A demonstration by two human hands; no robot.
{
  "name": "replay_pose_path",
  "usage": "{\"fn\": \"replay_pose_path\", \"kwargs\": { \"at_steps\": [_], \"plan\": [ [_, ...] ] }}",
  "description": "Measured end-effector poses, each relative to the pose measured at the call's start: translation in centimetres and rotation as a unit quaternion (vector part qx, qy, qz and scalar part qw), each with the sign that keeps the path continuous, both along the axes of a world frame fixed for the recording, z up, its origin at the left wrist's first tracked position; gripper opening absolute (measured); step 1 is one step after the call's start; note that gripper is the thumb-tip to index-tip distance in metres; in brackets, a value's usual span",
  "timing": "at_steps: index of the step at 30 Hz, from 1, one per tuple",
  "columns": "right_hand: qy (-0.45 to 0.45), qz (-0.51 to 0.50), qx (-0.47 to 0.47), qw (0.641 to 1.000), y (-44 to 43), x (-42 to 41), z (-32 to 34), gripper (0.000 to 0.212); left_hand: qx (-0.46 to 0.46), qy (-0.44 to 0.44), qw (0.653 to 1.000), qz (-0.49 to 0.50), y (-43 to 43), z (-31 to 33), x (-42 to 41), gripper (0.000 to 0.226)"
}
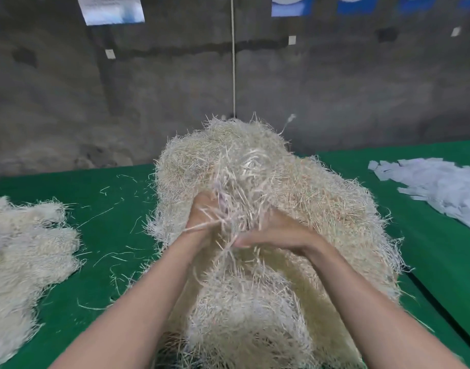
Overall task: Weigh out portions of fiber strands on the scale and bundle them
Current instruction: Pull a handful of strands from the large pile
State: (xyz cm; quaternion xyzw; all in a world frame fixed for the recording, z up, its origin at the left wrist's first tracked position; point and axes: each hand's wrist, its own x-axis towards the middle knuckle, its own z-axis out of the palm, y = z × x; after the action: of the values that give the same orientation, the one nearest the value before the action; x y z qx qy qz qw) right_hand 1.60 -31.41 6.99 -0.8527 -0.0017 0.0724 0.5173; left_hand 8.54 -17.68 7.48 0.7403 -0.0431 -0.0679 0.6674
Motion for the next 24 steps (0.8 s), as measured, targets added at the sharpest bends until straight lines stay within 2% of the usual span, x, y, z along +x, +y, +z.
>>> {"fn": "replay_pose_path", "kwargs": {
  "at_steps": [1, 3, 5, 6, 7, 8, 9, 10, 11, 12, 13, 15, 17, 19, 20, 22, 23, 24],
  "plan": [
    [0.006, -0.036, -0.015, 0.999, 0.6, 0.3, -0.7, 0.055, -0.025, 0.037, 0.999, -0.03, 0.0, 0.2, -0.6, 0.019],
    [0.018, -0.138, 0.044, 0.989, 1.0, 0.9, -1.3, 0.031, -0.08, 0.023, 0.995, -0.053, 0.4, 0.0, -1.0, 0.023],
    [0.032, -0.197, 0.09, 0.976, 0.3, 1.2, -1.3, 0.026, -0.085, -0.088, 0.991, -0.046, 1.4, -1.3, -0.6, 0.063],
    [0.045, -0.208, 0.111, 0.971, 0.1, 1.3, -1.3, 0.028, -0.063, -0.142, 0.987, -0.05, 1.9, -2.2, -0.6, 0.081],
    [0.047, -0.212, 0.136, 0.967, 0.0, 1.3, -1.2, 0.03, -0.032, -0.152, 0.984, -0.083, 2.2, -3.3, -0.7, 0.101],
    [0.041, -0.219, 0.172, 0.959, -0.1, 1.6, -1.2, 0.037, 0.023, -0.135, 0.982, -0.132, 2.2, -4.7, -1.2, 0.118],
    [0.041, -0.229, 0.205, 0.951, 0.1, 1.7, -0.5, 0.039, 0.111, -0.107, 0.972, -0.179, 2.1, -6.5, -1.5, 0.124],
    [0.034, -0.229, 0.235, 0.944, 0.0, 1.9, 0.2, 0.03, 0.221, -0.092, 0.944, -0.229, 2.0, -8.3, -1.8, 0.12],
    [0.022, -0.226, 0.253, 0.94, 0.1, 2.0, 1.2, 0.019, 0.336, -0.078, 0.902, -0.261, 1.9, -9.9, -2.0, 0.111],
    [0.002, -0.214, 0.272, 0.938, 0.0, 2.2, 2.0, 0.016, 0.409, -0.057, 0.865, -0.284, 1.8, -11.7, -1.8, 0.101],
    [-0.017, -0.206, 0.283, 0.937, -0.1, 2.3, 3.0, 0.018, 0.443, -0.017, 0.845, -0.298, 1.9, -13.0, -1.8, 0.09],
    [-0.031, -0.198, 0.262, 0.944, -0.2, 2.4, 4.2, 0.011, 0.418, 0.018, 0.865, -0.276, 2.1, -13.9, -1.6, 0.059],
    [-0.008, -0.2, 0.234, 0.951, -0.5, 2.6, 3.5, 0.003, 0.37, -0.039, 0.907, -0.199, 2.7, -12.3, -1.3, 0.029],
    [0.011, -0.225, 0.206, 0.952, -0.8, 3.2, 2.2, 0.014, 0.27, -0.12, 0.95, -0.103, 3.5, -8.8, -1.0, 0.015],
    [0.014, -0.243, 0.197, 0.95, -0.9, 3.5, 1.6, 0.023, 0.244, -0.211, 0.945, -0.057, 4.0, -6.8, -1.2, 0.011],
    [0.017, -0.266, 0.184, 0.946, -0.7, 3.8, 1.6, 0.036, 0.272, -0.408, 0.87, 0.043, 4.9, -3.6, -1.6, 0.019],
    [0.011, -0.269, 0.189, 0.944, -0.7, 4.0, 1.9, 0.032, 0.269, -0.463, 0.841, 0.07, 5.0, -2.7, -1.8, 0.036],
    [0.0, -0.261, 0.218, 0.94, -0.6, 4.2, 2.4, 0.024, 0.264, -0.48, 0.834, 0.071, 5.0, -2.1, -2.0, 0.07]
  ]
}}
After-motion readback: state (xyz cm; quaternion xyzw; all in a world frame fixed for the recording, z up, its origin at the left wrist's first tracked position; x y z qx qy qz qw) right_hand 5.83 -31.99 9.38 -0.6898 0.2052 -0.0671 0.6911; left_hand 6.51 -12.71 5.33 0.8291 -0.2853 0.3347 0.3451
